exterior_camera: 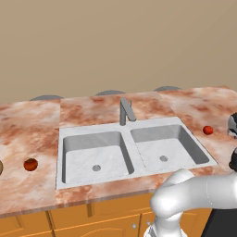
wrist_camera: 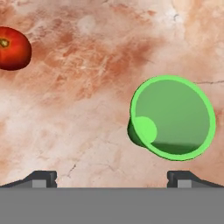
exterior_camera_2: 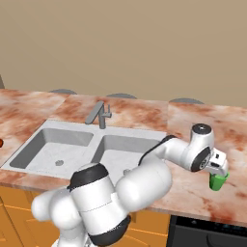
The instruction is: Remove the tomato and tomato from the sink. Then move the bowl and cup from the counter to the sink for washing.
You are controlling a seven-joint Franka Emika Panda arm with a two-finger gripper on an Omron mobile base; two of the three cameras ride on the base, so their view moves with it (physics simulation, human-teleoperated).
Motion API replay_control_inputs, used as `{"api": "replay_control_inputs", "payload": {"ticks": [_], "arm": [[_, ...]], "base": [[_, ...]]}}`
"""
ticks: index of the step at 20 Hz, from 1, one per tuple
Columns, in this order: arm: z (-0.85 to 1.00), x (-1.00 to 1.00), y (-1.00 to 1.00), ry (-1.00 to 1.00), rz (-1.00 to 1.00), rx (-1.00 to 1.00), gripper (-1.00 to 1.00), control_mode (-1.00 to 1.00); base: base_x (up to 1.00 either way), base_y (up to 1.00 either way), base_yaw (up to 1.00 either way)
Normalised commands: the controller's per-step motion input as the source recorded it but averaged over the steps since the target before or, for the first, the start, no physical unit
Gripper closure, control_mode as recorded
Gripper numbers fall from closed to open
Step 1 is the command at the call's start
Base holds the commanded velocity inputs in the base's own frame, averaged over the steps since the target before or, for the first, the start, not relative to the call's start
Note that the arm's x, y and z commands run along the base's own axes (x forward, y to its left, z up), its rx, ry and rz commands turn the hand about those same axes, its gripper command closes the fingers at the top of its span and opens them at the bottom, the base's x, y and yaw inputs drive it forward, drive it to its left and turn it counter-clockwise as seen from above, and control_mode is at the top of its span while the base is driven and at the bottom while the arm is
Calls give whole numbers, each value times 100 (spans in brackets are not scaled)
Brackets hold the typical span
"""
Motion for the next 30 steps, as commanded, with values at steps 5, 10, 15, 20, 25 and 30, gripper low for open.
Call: {"api": "replay_control_inputs", "payload": {"ticks": [5,10,15,20,25,30], "arm": [[1,7,-10,0,0,0,-100,-100],[0,15,-6,0,0,0,-100,-100],[0,14,-6,0,0,0,-100,-100],[0,12,-14,0,0,0,-100,-100],[-2,13,-14,0,0,0,-100,-100],[-9,8,-9,0,0,0,-100,-100]], "base": [[0,0,0],[0,0,0],[0,0,0],[0,0,0],[0,0,0],[0,0,0]]}}
